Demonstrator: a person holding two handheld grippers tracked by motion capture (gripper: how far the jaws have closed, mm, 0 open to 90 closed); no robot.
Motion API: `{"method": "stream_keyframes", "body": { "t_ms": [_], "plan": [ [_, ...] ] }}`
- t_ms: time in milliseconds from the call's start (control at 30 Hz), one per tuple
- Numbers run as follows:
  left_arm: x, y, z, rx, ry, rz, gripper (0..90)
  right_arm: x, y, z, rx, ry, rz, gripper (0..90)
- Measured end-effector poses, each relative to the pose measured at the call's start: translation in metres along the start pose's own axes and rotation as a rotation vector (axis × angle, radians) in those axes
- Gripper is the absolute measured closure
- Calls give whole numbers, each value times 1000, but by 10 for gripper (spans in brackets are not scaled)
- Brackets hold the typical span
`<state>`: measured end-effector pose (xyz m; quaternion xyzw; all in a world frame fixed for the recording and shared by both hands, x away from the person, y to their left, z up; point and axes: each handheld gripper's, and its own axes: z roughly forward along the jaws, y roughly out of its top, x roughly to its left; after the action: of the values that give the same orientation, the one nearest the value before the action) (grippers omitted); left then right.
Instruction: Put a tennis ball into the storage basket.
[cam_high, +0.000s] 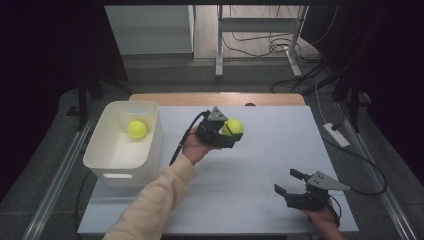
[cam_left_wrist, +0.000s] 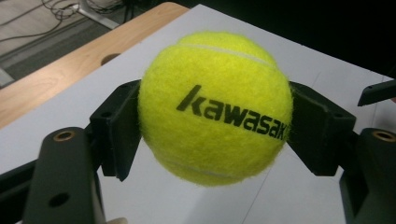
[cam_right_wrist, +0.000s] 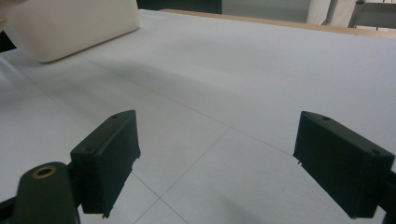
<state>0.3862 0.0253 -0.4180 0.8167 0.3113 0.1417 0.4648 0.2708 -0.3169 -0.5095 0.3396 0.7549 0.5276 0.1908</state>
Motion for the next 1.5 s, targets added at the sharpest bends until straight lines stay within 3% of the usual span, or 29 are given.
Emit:
{"method": "stream_keyframes", "body": {
  "t_ms": [1500],
  "plan": [
    [15,-15,-58,-64,72,-23,266,0,0,1,3,-4,-1,141]
  ]
}}
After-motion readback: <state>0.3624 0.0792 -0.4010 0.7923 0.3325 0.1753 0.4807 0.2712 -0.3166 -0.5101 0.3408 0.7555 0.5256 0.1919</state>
